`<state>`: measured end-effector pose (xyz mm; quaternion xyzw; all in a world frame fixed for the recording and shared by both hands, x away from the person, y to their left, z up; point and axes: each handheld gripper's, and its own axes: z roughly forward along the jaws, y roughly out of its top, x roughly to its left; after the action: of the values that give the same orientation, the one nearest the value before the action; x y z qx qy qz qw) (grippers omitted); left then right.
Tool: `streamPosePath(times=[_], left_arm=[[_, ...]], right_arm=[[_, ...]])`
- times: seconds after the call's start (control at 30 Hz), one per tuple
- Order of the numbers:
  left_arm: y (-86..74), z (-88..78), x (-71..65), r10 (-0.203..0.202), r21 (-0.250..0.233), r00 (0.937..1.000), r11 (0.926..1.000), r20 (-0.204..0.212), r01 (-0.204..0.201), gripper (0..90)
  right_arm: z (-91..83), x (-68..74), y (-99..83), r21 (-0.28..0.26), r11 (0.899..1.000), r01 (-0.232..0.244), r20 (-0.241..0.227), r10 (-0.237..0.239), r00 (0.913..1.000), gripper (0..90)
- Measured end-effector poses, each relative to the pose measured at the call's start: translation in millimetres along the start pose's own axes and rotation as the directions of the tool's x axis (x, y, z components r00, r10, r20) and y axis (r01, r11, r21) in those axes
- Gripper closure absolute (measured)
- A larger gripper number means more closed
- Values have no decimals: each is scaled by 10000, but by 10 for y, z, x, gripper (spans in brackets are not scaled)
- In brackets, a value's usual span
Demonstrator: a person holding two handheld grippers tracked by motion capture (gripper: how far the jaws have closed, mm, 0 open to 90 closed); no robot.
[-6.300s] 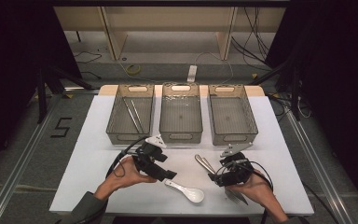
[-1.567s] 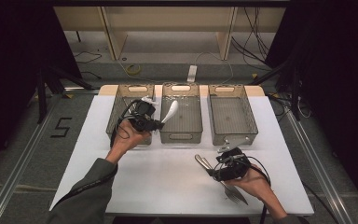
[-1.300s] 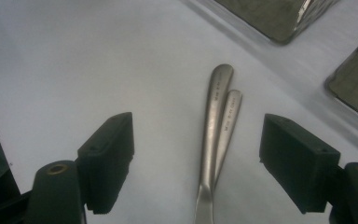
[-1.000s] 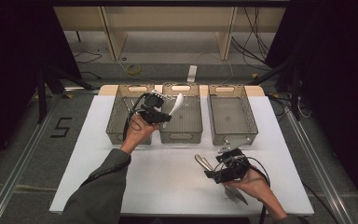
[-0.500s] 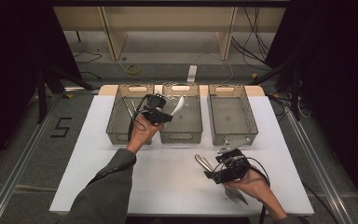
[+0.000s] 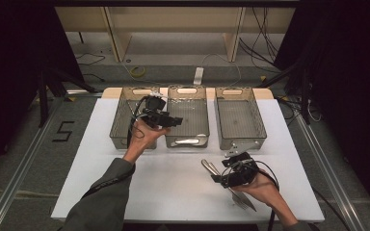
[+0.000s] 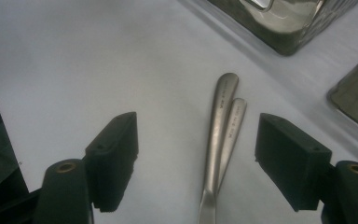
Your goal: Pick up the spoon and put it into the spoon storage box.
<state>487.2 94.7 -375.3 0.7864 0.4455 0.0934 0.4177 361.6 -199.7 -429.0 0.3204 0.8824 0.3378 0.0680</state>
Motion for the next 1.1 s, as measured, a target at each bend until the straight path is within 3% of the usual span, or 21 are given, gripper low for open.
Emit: streamPosePath(times=[0.17, 0.33, 0.47, 0.53, 0.8, 1.1], left_arm=[[-116, -179, 0, -217, -362, 9995, 9991, 209, 224, 272], [-244, -312, -2, -64, -647, 9999, 9979, 121, 71, 243], [-361, -381, -4, -70, -673, 10000, 9977, 21, 72, 224], [-421, -404, -19, 132, -566, 9999, 9983, -6, -132, 204], [-672, -498, -43, 356, -722, 9992, 9968, 194, -341, 178], [-945, -622, 0, 187, -866, 9996, 9961, 227, -167, 173]], right_arm=[[21, -19, 31, 65, 9999, 94, -81, -93, 9999, 355], [45, -21, 79, 46, 9996, 294, -209, -293, 9994, 415], [86, -28, 113, 122, 9986, 517, -363, -512, 9980, 472], [113, -24, 138, 171, 9986, 503, -407, -496, 9979, 499], [189, -22, 209, 334, 9951, 931, -410, -917, 9949, 581], [280, -60, 235, 483, 9933, 1049, -478, -1026, 9936, 663]])
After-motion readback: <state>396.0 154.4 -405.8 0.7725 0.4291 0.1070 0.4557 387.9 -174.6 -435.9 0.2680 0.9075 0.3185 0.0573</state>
